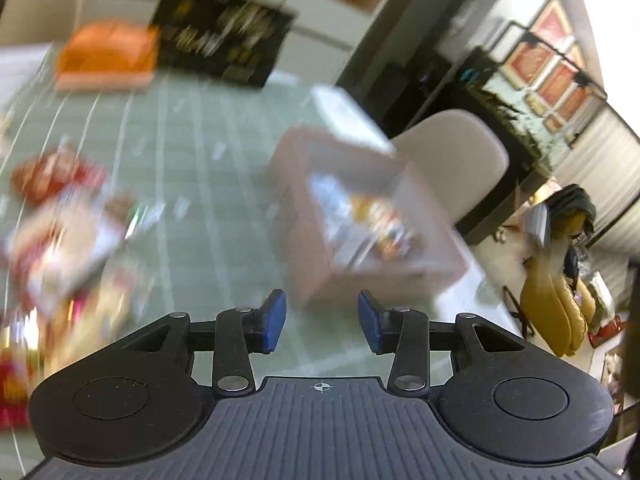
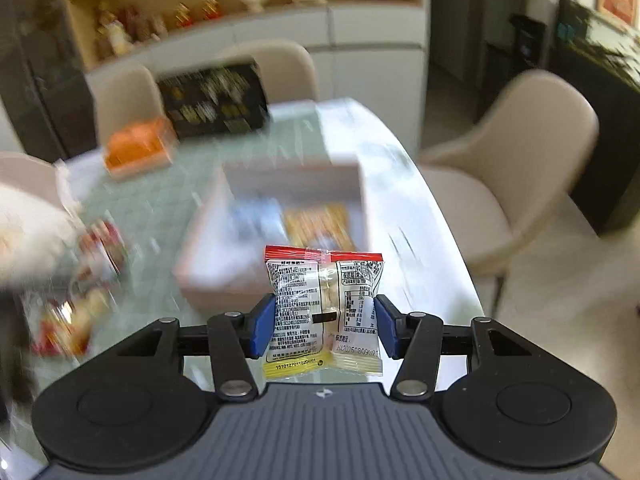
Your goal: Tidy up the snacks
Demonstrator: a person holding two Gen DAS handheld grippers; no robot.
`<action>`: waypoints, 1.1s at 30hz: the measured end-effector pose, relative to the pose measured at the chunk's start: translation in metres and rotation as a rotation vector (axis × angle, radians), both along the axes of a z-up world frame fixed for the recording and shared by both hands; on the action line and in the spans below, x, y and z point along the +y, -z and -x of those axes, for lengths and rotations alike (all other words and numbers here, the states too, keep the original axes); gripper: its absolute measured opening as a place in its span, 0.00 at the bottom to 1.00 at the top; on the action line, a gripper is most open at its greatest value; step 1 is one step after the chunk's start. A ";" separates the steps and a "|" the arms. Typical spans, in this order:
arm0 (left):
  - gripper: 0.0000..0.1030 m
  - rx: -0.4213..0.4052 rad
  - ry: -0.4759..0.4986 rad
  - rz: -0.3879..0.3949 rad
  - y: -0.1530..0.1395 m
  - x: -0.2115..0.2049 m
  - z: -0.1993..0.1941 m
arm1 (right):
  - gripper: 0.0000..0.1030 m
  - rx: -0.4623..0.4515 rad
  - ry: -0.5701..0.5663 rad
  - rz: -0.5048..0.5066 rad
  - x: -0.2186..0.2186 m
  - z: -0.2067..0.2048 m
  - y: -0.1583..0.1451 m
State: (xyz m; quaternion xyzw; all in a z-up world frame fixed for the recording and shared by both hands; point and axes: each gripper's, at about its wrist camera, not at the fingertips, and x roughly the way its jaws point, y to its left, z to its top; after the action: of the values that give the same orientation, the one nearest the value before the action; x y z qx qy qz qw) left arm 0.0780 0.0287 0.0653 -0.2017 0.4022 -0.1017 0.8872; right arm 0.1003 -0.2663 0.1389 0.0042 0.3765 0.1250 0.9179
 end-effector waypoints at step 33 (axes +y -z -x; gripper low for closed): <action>0.31 0.072 0.063 -0.287 0.041 0.062 0.002 | 0.74 0.294 -0.088 0.111 0.095 0.070 0.114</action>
State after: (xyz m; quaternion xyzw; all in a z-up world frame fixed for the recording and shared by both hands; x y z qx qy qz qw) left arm 0.0757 0.0909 0.0238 -0.0635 0.4504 -0.0636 0.8883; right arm 0.0306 -0.1715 0.0247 -0.0449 0.5128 0.1419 0.8455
